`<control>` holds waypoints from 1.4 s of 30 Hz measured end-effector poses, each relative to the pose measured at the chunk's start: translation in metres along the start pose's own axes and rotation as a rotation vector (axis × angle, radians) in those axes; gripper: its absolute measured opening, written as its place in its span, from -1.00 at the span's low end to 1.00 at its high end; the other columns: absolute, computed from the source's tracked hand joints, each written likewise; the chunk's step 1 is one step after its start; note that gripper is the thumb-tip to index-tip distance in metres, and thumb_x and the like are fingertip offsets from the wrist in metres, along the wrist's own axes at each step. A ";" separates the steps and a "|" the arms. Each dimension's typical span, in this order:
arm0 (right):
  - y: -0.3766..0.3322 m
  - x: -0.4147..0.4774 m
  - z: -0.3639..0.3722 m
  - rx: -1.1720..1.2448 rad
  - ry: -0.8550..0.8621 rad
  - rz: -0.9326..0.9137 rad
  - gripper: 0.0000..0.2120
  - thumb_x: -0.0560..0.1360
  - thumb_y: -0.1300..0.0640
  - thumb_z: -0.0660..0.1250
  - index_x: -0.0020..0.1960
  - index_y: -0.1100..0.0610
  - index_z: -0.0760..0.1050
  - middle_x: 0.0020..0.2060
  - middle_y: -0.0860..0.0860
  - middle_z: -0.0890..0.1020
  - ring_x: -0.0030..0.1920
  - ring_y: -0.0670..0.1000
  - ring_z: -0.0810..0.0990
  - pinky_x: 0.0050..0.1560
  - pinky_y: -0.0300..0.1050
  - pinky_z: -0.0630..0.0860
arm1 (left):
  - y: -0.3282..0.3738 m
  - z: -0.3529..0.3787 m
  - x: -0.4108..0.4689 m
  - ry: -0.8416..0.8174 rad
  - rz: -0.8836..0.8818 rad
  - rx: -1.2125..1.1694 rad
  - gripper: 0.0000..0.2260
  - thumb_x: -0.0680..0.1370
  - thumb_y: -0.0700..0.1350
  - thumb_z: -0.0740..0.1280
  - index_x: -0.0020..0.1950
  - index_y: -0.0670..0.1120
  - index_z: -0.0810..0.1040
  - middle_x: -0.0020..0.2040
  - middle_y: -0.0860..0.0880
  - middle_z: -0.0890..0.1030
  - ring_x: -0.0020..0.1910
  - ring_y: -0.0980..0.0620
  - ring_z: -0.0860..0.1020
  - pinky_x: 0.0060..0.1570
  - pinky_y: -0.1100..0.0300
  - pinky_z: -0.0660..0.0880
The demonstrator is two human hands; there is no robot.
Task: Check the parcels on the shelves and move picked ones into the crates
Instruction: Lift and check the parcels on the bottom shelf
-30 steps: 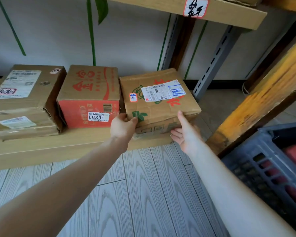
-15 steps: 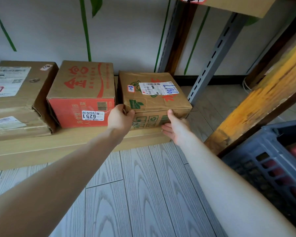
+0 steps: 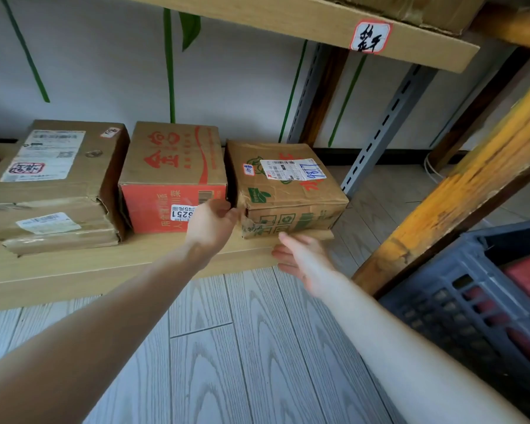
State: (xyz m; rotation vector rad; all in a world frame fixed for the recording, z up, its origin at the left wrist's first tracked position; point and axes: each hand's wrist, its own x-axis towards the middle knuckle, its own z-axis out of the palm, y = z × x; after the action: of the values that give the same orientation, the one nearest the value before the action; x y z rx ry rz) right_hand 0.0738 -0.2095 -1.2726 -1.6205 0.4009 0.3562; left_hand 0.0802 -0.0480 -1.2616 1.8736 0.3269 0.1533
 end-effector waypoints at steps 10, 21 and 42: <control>-0.042 -0.041 0.081 -0.140 -0.074 -0.326 -0.88 0.54 0.19 0.25 -0.15 0.04 0.49 -0.08 0.07 0.62 -0.06 -0.02 0.62 0.01 -0.11 0.58 | -0.018 -0.105 -0.009 0.338 0.106 0.009 -0.80 0.53 -0.23 0.22 0.09 -0.16 0.58 -0.08 -0.03 0.60 -0.03 -0.05 0.57 -0.01 0.14 0.48; -0.080 0.013 0.129 -0.522 0.008 -0.457 -0.56 0.59 0.05 0.14 0.44 0.16 0.24 0.39 0.09 0.37 0.34 0.08 0.38 0.11 -0.20 0.32 | -0.005 -0.125 0.032 0.294 -0.009 0.395 -0.74 0.54 -0.09 0.20 0.01 -0.24 0.57 -0.03 -0.27 0.57 -0.03 -0.24 0.51 -0.09 0.08 0.47; -0.019 -0.030 0.101 0.038 0.025 -0.310 -0.68 0.56 0.10 0.21 0.30 -0.05 0.38 0.22 -0.09 0.44 0.03 -0.13 0.48 -0.03 -0.19 0.45 | -0.009 -0.126 -0.035 0.489 0.086 -0.229 -0.82 0.56 -0.13 0.22 -0.15 0.01 0.59 -0.25 0.06 0.60 -0.23 0.10 0.53 -0.23 0.25 0.42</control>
State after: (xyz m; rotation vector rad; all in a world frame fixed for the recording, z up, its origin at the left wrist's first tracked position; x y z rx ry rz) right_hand 0.0564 -0.1063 -1.2511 -1.6207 0.1697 0.0927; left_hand 0.0121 0.0586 -1.2277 1.6062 0.5372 0.6853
